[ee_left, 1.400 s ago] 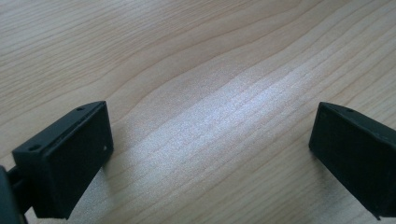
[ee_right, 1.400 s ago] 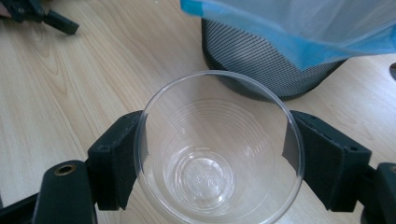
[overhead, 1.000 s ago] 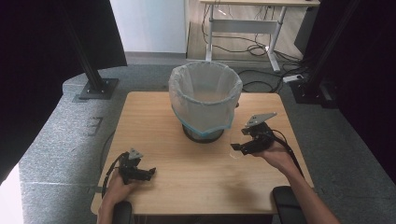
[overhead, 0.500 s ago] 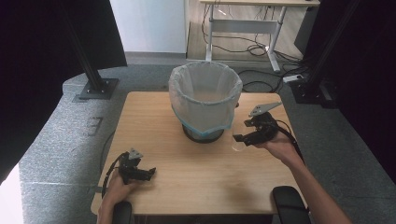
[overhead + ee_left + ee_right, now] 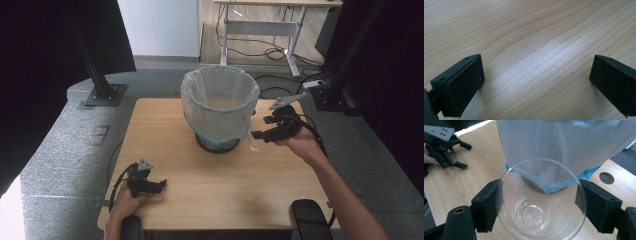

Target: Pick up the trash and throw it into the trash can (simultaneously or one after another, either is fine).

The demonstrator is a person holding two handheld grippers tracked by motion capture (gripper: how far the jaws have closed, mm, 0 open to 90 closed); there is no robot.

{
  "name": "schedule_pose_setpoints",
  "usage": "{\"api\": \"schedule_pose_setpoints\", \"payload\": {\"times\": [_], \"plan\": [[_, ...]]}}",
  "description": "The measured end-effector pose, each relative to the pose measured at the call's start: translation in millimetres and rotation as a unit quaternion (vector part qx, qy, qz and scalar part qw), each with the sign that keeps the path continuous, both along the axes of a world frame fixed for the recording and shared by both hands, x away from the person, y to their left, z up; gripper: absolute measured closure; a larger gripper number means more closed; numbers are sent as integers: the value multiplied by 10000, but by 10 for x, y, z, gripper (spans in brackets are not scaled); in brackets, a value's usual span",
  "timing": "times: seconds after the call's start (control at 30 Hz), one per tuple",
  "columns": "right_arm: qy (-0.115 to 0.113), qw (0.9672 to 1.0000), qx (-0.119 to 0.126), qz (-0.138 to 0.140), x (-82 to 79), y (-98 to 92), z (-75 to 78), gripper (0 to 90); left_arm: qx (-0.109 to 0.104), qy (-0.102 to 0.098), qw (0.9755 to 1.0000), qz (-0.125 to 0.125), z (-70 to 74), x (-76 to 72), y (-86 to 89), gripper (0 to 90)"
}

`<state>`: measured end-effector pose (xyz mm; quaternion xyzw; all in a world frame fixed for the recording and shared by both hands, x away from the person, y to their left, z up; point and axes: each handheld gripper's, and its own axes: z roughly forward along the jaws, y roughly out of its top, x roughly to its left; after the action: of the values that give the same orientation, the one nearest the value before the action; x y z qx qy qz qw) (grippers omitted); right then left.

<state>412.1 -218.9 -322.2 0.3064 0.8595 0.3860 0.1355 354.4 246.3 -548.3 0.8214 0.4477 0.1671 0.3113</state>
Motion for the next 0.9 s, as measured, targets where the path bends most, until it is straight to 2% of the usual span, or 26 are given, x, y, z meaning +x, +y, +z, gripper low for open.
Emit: {"api": "schedule_pose_setpoints", "payload": {"times": [0.37,0.9], "plan": [[-30,9999,97,-85,113,-3,311,219,-4,6,10000,-1,0,0,0,0],[-65,9996,226,-154,258,10,672,220,-1,4,10000,2,-1,0,0,0]]}}
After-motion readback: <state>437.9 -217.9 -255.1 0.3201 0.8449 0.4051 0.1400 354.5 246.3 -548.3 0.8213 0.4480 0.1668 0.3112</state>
